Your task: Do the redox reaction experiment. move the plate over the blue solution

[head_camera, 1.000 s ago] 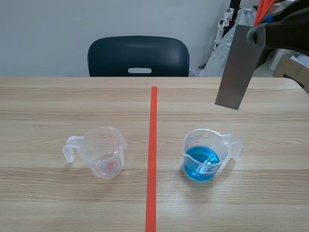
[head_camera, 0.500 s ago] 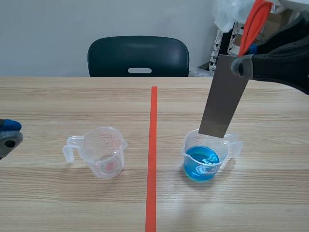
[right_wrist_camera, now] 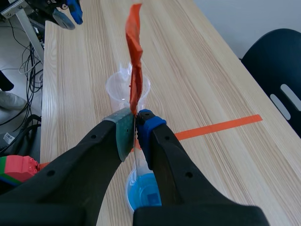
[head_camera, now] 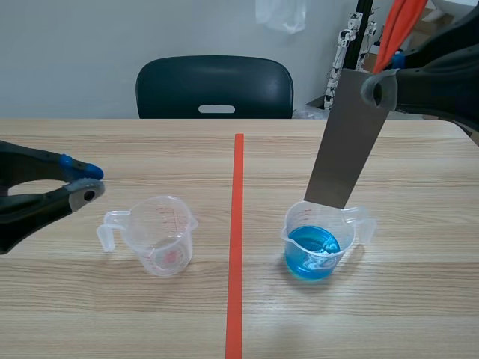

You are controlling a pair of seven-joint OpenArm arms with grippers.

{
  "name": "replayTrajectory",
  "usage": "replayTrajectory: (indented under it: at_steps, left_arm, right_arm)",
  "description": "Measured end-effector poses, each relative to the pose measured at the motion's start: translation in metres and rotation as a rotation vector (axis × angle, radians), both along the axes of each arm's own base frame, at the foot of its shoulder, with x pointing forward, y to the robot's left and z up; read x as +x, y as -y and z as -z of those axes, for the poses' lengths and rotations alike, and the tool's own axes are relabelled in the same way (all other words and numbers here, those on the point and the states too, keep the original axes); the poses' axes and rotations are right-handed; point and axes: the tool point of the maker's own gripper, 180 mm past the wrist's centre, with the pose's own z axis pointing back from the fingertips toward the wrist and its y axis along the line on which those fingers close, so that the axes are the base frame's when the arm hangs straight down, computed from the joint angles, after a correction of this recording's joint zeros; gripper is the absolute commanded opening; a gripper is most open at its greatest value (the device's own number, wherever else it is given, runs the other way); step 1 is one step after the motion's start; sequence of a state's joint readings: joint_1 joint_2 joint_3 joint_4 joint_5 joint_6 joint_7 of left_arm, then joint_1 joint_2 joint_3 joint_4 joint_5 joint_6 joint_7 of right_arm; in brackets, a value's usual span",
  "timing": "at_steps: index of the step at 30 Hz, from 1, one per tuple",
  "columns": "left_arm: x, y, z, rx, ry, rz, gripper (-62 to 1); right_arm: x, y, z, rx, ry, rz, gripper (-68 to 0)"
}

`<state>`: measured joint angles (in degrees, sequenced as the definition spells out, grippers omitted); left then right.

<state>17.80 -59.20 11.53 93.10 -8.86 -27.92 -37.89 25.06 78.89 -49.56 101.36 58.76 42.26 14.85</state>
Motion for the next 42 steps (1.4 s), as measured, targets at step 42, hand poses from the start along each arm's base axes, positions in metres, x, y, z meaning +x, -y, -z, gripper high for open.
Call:
replayTrajectory:
  at_steps: [42]
  left_arm:
    - [0.079, 0.122, 0.060, 0.045, -0.052, 0.138, -53.9]
  right_arm:
    - [0.002, 0.002, 0.002, -0.008, -0.026, 0.018, -67.1]
